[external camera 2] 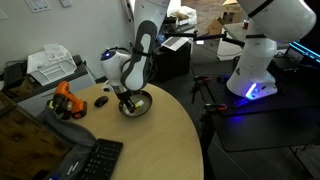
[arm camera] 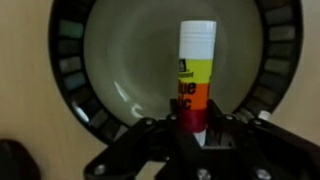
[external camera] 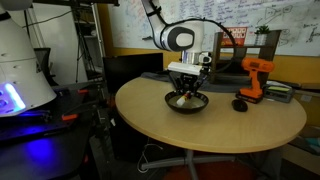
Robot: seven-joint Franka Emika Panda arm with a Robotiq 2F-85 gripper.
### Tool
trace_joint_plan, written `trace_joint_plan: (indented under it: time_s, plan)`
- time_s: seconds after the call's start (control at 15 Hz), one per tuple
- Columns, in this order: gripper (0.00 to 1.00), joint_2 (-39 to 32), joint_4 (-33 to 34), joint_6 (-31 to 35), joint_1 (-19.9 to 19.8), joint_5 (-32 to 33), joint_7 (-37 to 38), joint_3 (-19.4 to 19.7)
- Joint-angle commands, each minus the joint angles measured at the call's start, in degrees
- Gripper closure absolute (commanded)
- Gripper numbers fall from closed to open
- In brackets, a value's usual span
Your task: Pick up the object from the bowl and put it on the table
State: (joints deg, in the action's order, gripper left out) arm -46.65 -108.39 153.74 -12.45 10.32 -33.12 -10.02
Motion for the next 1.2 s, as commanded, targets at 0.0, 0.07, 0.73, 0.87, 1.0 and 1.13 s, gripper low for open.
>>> trace_joint_plan:
  time_s: [0.0,0.07,0.73,0.87,1.0,1.13]
  plan:
    - [0.92,7.77,-5.96,-2.91,-1.98,-1.30,-3.10,-3.60]
    - [0.92,10.36,-7.44,-4.80,-1.06,-1.75,-1.48,-3.46]
    - [0.92,12.74,-12.46,-3.74,6.60,-4.76,-8.90,-8.13]
    - [0.92,11.43,-12.57,-1.42,8.13,-1.62,-11.47,-7.76]
    - [0.92,9.77,-11.87,-0.19,9.22,1.82,-14.20,-7.46]
    - [0.92,8.22,-11.36,0.93,9.36,4.34,-17.90,-8.02]
